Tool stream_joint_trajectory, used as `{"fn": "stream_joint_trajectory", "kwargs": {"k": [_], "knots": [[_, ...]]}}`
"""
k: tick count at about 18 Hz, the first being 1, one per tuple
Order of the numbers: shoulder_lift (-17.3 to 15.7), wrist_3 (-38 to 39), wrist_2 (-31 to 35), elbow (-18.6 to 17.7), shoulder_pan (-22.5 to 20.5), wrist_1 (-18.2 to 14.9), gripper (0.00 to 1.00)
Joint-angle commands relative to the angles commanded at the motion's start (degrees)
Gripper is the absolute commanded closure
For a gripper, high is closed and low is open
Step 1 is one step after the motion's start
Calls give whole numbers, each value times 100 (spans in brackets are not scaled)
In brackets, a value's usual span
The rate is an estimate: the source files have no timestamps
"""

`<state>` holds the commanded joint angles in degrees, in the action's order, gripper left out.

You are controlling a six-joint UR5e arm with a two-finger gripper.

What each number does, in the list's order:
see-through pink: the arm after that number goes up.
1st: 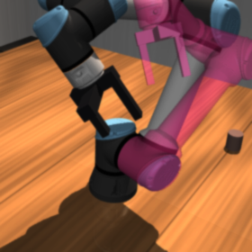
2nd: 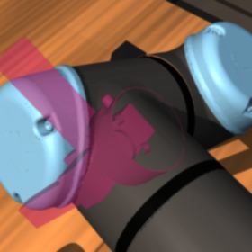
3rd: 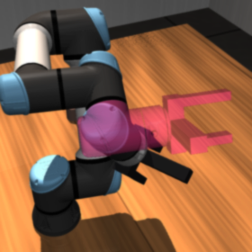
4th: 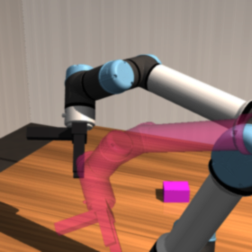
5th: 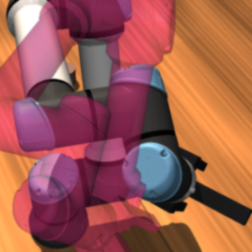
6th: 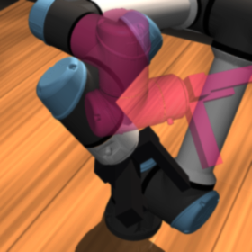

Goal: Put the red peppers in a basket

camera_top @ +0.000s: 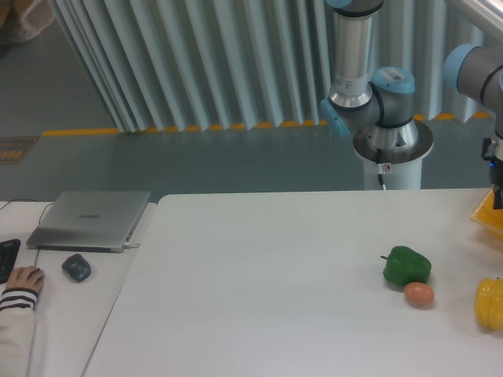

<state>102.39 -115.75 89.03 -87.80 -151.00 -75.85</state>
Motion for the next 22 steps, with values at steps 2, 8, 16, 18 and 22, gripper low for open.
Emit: {"fn": "stream_joint_trajectory", "kwargs": {"k": [2,8,16,18,22], "knots": [[0,0,0,0,0,0,0],[0,-44,9,-9,9,9,0],[-26,26,9,-26,26,123,0],[-26,210,9,-26,26,132,0],[-70,255,35,-26,26,141,0]]}}
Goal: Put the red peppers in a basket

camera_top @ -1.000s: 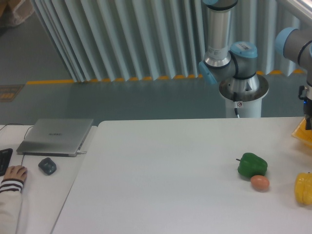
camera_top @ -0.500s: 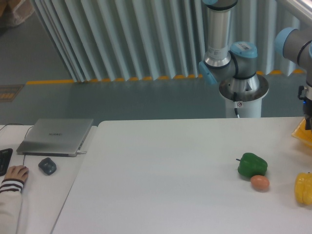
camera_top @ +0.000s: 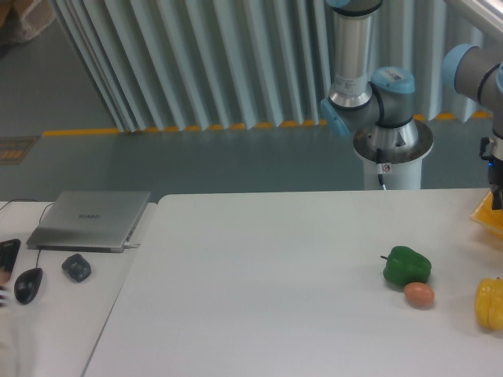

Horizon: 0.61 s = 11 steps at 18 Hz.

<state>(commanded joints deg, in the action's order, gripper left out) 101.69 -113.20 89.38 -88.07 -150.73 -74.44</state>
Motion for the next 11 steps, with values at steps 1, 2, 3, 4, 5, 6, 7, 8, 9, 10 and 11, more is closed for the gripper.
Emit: {"fn": "stream_joint_trajectory", "kwargs": {"k": [1,2,3,4,5,6,7,8,9,10,11], "knots": [[-9,0,9,0,0,0,0],[-9,0,0,0,-17,-9,0],[0,9,44,0,-9,-9,0],[17,9,88,0,-17,-9,0],[18,9,88,0,-44,-17,0],[9,0,88,0,-61,-9,0],[17,17,97,0,-62,-9,0],[18,105,114,0,-44,-9,0],[9,271,106,-9,-44,-9,0],[17,412,71,-44,-35,9,0],[18,509,70,-70,-18,9,0]]}}
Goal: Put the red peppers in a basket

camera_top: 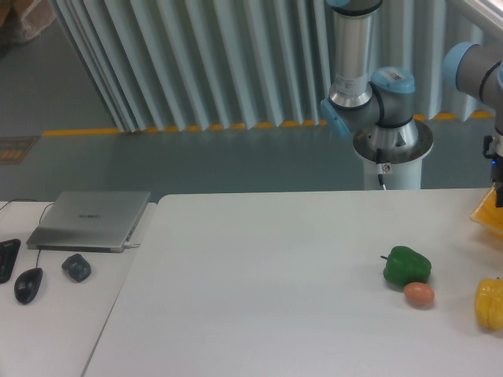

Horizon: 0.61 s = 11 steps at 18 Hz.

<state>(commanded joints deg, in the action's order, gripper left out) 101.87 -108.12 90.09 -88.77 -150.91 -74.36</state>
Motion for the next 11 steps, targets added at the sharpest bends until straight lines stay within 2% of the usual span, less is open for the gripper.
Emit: {"fn": "stream_joint_trajectory", "kwargs": {"k": [3,6,11], "knots": [[18,141,9,0,18,210,0],[18,343,35,0,18,211,0],[61,1457,35,61,26,228,0]]}}
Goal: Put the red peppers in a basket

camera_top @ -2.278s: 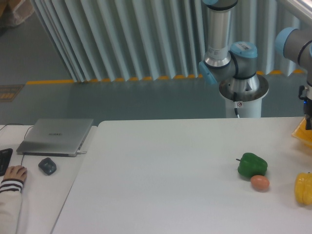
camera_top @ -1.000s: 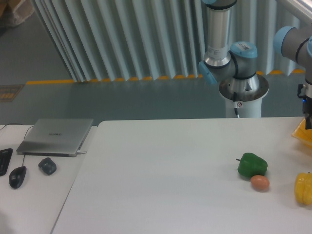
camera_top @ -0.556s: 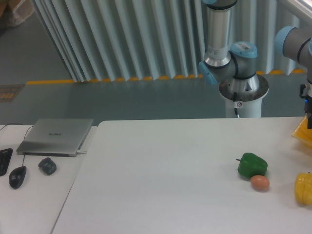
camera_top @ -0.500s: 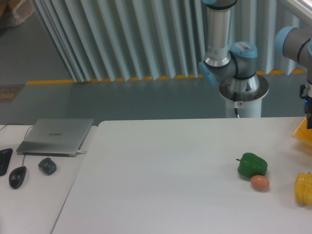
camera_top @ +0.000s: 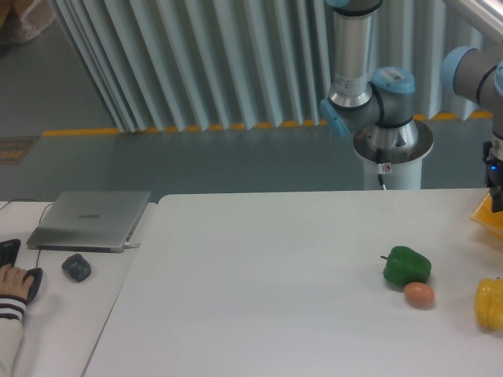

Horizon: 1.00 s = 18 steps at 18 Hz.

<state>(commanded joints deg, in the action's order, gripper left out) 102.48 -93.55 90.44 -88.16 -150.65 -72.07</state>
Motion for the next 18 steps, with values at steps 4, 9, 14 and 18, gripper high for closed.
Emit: {"fn": "stream_joint_trajectory", "kwargs": {"k": [4,9,14,18], "knots": [[219,932,0,342,18,9,0],[501,2172,0,519,9,535,0],[676,2683,-9,686,-26,948,0],[984,3183,9,853,-61,1406,0]]}}
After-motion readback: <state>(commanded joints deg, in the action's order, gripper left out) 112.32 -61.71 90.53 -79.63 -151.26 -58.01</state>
